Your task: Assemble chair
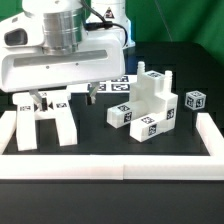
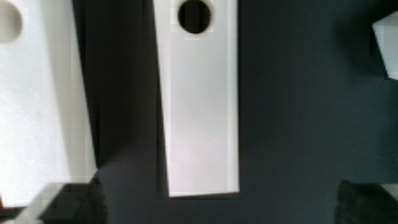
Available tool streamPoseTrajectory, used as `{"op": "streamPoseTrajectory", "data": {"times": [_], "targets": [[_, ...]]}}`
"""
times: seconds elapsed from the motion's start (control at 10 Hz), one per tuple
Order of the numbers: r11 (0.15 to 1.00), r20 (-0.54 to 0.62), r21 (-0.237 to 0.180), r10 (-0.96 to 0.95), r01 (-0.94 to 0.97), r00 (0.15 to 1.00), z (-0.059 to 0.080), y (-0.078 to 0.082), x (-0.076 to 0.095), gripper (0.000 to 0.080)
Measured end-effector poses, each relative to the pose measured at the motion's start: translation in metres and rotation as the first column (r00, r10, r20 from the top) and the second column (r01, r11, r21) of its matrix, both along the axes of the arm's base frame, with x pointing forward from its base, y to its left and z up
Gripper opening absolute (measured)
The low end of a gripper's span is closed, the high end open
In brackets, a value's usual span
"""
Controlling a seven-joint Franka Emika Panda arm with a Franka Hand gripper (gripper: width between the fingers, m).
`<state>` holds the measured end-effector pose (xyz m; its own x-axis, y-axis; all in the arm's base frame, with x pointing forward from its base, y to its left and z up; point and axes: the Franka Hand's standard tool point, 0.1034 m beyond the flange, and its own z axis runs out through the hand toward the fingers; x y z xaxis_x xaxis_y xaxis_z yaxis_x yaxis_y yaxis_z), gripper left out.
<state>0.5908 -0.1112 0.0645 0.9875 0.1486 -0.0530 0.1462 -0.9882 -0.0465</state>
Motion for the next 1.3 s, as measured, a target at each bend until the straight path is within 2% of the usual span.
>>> {"op": "streamPoseTrajectory", "data": {"times": [0.6, 0.9, 1.3], "targets": [[0.994, 0.009, -0.010, 0.106, -0.106, 0.994, -0.017, -0.004, -0.008, 0.0649], [0.994, 0.007, -0.009, 0.105, -0.105, 0.994, -0.019, -0.004, -0.009, 0.0649], [0.991, 0.001, -0.020, 0.129, -0.129, 0.992, -0.038, -0.011, -0.015, 0.0649]]}}
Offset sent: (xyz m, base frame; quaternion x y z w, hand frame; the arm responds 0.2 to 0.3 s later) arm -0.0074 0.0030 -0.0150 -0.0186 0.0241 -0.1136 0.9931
